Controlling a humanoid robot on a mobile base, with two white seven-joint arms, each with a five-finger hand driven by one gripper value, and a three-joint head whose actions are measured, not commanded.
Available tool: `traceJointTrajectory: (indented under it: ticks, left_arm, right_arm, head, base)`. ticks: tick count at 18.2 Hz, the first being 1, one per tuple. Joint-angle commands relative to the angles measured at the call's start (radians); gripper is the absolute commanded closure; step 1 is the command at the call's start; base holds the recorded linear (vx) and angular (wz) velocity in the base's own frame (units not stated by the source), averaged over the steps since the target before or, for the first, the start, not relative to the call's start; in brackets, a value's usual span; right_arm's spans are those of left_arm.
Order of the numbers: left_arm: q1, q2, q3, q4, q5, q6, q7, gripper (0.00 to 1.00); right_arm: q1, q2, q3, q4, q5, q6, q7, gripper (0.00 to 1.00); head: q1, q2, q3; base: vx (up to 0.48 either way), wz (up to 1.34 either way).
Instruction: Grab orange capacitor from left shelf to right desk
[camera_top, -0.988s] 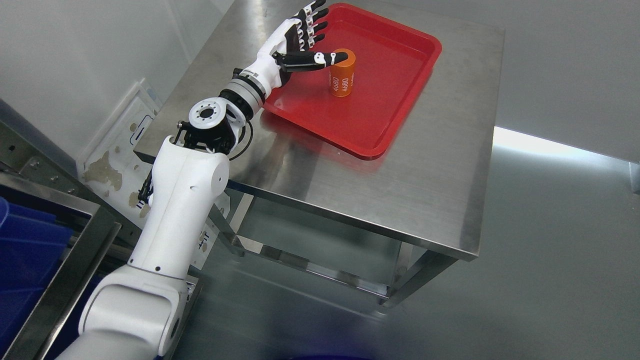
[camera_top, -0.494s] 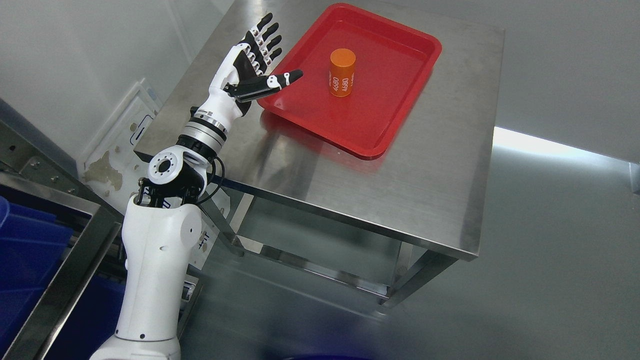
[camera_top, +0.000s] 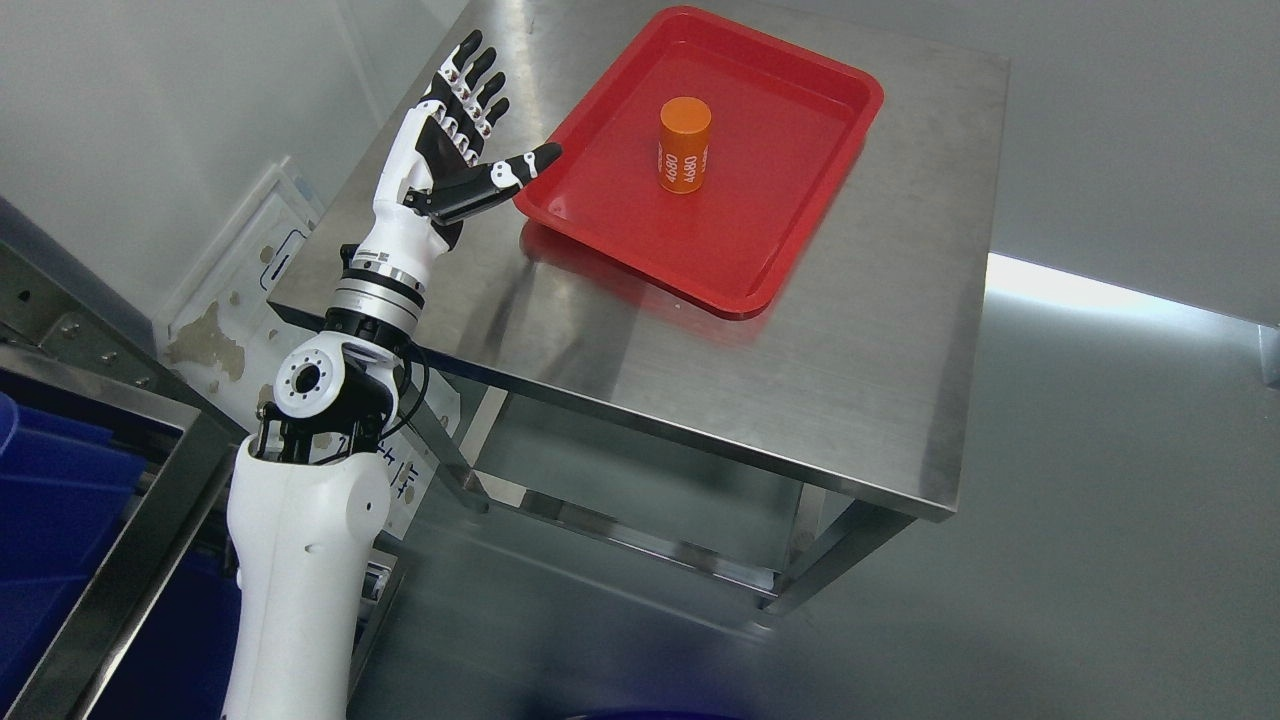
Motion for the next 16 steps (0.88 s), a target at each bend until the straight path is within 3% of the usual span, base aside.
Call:
traceJointTrajectory:
  ticks: [1, 13, 16]
  left_arm:
    - [0.037, 0.017, -0.001, -0.086, -0.006, -0.003, 0.006, 0.0]
    - [0.044, 0.017, -0.006, -0.086, -0.013, -0.037, 0.009, 0.0]
    - [0.044, 0.017, -0.012, -0.086, -0.063, -0.037, 0.096, 0.0]
  right_arm:
    - [0.023, -0.017, -0.011, -0.017, 0.008, -0.001, 0.0, 0.0]
    - [0.023, -0.017, -0.011, -0.017, 0.006, -0.001, 0.0, 0.0]
    - [0.023, -0.017, -0.011, -0.017, 0.006, -0.001, 0.0, 0.0]
  head:
    - [0.0, 0.0, 0.0]
    - [0.0, 0.0, 0.0]
    - [0.0, 0.0, 0.0]
  base:
    - [0.0, 0.0]
    - [0.0, 0.0]
    - [0.0, 0.0]
